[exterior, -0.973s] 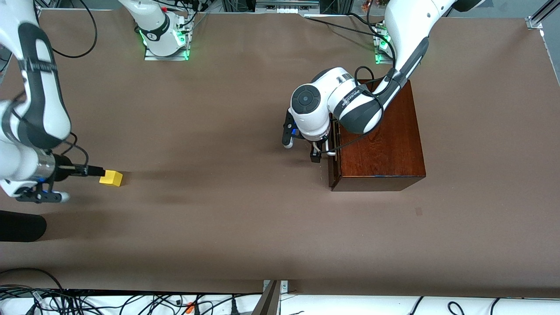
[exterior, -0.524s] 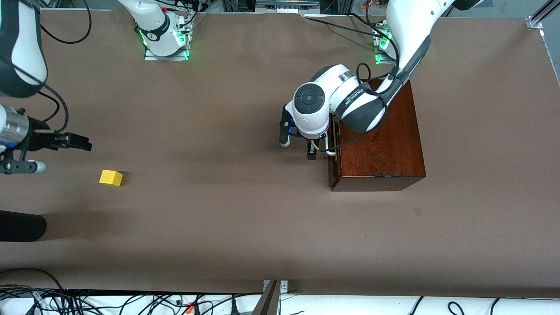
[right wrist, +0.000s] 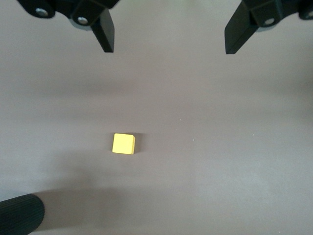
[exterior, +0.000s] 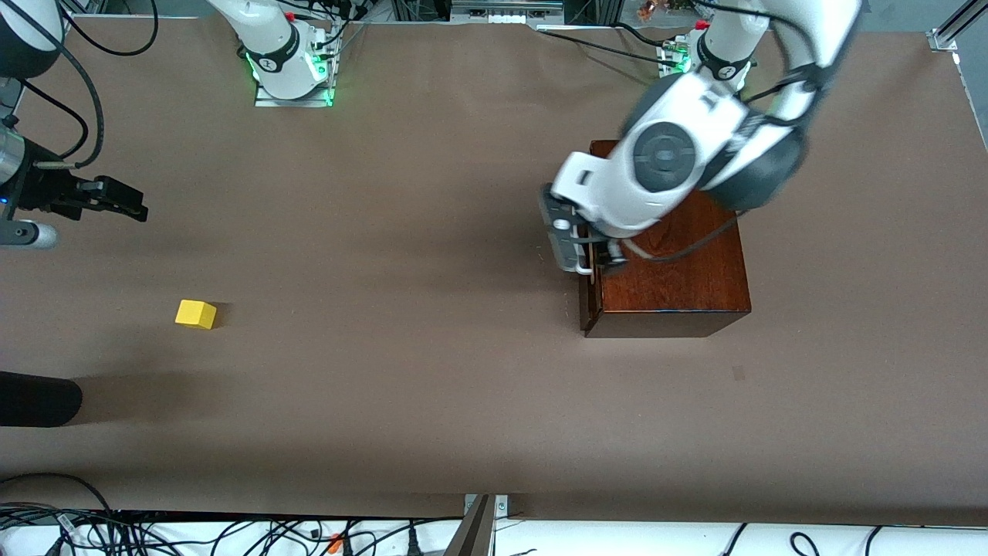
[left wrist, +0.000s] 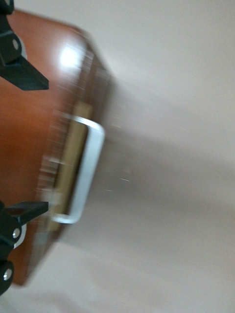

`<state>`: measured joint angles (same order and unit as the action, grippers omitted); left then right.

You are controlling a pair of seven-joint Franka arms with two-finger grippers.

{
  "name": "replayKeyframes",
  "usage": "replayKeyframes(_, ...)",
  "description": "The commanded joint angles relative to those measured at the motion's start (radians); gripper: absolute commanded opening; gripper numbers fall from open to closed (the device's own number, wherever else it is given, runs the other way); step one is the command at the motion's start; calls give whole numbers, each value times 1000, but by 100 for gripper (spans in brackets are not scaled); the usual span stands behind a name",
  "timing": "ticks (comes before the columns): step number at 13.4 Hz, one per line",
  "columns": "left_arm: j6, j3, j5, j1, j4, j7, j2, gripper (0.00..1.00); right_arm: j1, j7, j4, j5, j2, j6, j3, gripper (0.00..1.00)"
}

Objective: Open drawer, take yellow block, close drawer

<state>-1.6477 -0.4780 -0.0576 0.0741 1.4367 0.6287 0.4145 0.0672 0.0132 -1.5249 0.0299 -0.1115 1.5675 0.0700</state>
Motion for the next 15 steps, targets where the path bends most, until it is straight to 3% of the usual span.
replayKeyframes(1, 158, 1, 24, -109, -33, -46, -88, 100, -84, -15, -27, 16, 35, -4, -88, 100)
replayKeyframes(3, 195, 40, 16, -134, -42, -78, -149, 100, -150, -31, -26, 16, 35, 2, -151, 100)
replayKeyframes(6, 197, 331, 28, 28, 16, -118, -255, 100, -193, -65, -24, 16, 39, 6, -197, 100)
replayKeyframes(7, 194, 363, 28, 36, 65, -124, -291, 100, -191, -68, -24, 16, 47, 8, -197, 100)
replayKeyframes(11, 106, 411, 24, 33, 234, -418, -463, 100, -191, -65, -32, 13, 55, 0, -196, 100)
replayKeyframes(13, 54, 411, 28, 0, 238, -623, -479, 100, -190, -50, -53, 7, 56, -1, -197, 100)
replayKeyframes(15, 39, 412, 30, -16, 232, -708, -493, 100, -190, -35, -57, 5, 58, -4, -197, 100)
